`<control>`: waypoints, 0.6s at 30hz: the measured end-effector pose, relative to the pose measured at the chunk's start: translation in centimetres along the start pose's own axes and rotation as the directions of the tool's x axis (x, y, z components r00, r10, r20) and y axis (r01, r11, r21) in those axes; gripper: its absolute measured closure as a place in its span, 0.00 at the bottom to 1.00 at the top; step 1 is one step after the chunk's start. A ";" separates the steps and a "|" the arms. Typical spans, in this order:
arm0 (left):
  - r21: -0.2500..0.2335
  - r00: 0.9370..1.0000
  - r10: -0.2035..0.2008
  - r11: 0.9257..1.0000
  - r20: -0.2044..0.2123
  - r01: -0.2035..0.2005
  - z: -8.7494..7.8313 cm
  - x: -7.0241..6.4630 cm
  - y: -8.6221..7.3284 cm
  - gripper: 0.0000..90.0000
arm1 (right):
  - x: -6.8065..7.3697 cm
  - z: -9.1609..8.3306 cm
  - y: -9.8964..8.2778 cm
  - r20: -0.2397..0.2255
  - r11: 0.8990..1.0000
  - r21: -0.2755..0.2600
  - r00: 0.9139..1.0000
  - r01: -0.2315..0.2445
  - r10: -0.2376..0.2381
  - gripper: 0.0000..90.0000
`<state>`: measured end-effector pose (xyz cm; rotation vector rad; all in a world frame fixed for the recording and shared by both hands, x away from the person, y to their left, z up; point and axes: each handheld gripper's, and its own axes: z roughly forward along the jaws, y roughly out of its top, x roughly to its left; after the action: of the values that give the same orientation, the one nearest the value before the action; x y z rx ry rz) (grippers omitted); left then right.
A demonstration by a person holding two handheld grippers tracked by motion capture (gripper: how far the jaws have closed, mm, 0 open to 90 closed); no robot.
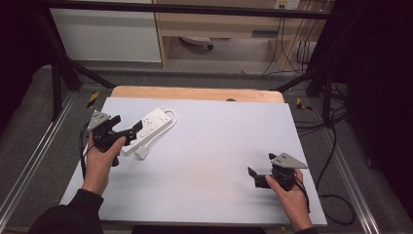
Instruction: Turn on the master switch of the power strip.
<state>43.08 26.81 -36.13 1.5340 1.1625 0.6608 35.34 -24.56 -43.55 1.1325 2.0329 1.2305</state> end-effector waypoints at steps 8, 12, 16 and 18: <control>0.032 1.000 -0.017 0.999 -0.013 0.018 3.2 -0.1 1.0 0.10 | 0.1 0.0 -0.1 0.001 1.000 0.002 1.000 -0.004 0.004 0.05; 0.045 1.000 0.016 0.999 -0.024 -0.015 4.3 -0.4 1.4 0.10 | 0.2 0.1 0.0 0.000 1.000 0.001 1.000 0.000 0.000 0.05; 0.068 0.998 0.042 0.997 -0.045 -0.039 6.0 -0.6 2.0 0.10 | 0.4 0.1 0.0 -0.002 1.000 0.001 1.000 0.008 -0.008 0.05; 0.077 0.998 0.049 0.996 -0.050 -0.045 6.4 -0.6 2.0 0.10 | 0.4 0.1 0.0 -0.003 1.000 0.002 1.000 0.009 -0.009 0.05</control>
<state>49.06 23.73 -36.00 1.6206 1.2058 0.6987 35.20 -24.20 -43.61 1.1216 2.0397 1.2271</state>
